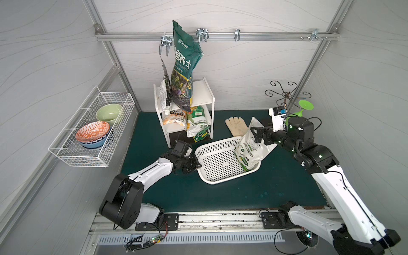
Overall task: Take down the fertilizer bag from the shelf
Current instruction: Move the storage box to the center of the board, then pick up the fertilizer bag from the shelf.
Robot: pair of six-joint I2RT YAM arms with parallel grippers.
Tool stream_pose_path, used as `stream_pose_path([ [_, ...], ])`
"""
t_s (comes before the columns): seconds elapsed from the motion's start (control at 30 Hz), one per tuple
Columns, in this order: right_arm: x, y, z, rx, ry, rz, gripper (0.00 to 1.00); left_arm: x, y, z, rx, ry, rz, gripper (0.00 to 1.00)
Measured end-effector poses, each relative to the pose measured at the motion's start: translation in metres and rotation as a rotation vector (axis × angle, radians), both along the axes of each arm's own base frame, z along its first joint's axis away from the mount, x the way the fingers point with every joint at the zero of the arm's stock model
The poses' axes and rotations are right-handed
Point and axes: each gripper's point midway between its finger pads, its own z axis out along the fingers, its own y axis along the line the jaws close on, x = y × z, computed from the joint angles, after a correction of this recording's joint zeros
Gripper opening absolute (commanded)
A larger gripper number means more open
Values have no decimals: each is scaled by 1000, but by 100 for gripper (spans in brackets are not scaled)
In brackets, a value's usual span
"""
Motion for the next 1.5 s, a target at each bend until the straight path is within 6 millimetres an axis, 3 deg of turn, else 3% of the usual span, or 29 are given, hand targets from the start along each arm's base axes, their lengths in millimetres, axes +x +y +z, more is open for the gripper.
stream_pose_path([
  [0.07,0,2,0,4,3,12,97,2,-2,-1,-6,6,8,41],
  [0.17,-2,6,2,14,4,31,97,5,1,2,-1,-3,12,54],
  [0.3,-4,11,2,35,17,57,97,12,12,30,55,-90,-1,58],
  [0.43,-5,19,0,48,39,91,97,30,18,98,97,-287,-20,60],
  [0.5,-5,23,-1,54,51,106,97,39,20,143,112,-410,-28,61],
  [0.6,-6,26,-3,66,65,118,97,46,20,209,135,-596,-37,62],
  [0.7,-7,28,-3,79,74,124,97,45,16,263,151,-753,-57,64],
  [1.0,-10,28,-10,93,98,126,97,38,6,364,274,-1102,-94,68],
  [1.2,-11,28,-10,94,97,126,97,66,11,407,451,-1288,-39,78],
  [1.5,-10,25,-16,75,96,114,98,127,14,400,812,-1369,-17,86],
])
